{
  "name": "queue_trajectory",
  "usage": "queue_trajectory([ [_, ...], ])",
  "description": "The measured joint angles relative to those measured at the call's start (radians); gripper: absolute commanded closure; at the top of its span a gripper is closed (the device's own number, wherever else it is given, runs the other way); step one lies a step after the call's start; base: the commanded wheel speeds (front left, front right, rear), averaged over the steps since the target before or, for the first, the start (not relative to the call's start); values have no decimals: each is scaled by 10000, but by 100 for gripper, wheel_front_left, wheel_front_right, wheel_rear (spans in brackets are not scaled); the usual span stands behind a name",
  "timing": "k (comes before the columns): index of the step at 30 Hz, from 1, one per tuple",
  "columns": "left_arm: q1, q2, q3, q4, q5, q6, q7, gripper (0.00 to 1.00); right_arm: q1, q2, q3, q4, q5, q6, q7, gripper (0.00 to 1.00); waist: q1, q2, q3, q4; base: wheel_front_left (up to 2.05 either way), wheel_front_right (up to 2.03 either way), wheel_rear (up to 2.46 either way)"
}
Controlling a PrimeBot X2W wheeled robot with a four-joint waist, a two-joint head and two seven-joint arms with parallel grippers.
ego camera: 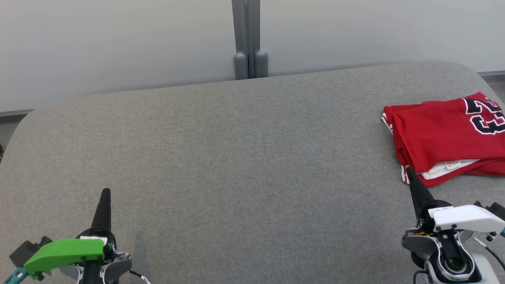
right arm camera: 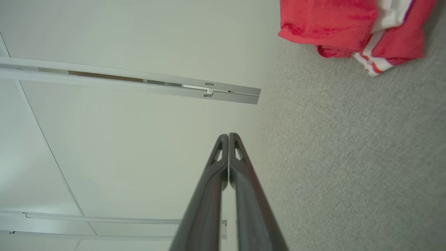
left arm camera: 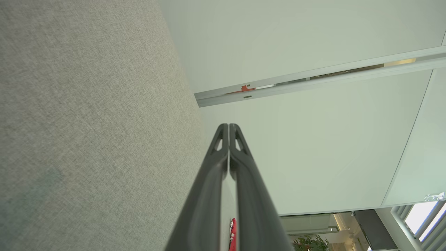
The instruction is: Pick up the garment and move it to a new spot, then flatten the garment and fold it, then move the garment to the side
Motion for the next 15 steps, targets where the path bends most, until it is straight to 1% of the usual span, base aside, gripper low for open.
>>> queue_trajectory([
  [15,-112,8,46,-13,-1072,-31,257,100,5,100,-159,-79,1007,0,278,100,0,0,57,65,0,0,0],
])
